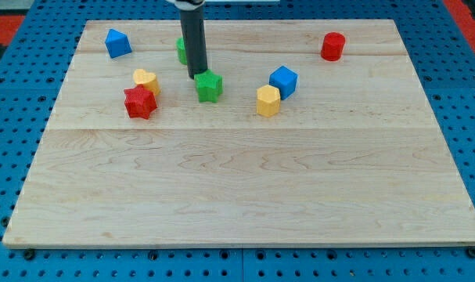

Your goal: Move the green circle slightly towards the red circle

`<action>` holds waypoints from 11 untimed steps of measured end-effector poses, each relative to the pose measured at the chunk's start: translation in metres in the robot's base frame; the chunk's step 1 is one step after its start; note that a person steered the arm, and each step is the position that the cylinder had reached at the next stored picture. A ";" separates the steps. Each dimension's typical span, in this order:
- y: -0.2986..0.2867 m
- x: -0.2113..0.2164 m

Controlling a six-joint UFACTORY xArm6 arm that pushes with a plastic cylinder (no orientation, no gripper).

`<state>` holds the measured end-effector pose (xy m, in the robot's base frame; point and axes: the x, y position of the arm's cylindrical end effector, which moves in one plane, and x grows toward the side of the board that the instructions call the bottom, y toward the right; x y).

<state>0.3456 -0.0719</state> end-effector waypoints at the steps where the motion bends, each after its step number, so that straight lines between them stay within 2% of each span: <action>1: -0.071 -0.004; 3: -0.044 -0.043; 4: -0.059 -0.060; 5: -0.009 -0.068; 6: 0.008 -0.068; 7: -0.007 -0.068; 10: -0.003 -0.063; 11: 0.003 -0.043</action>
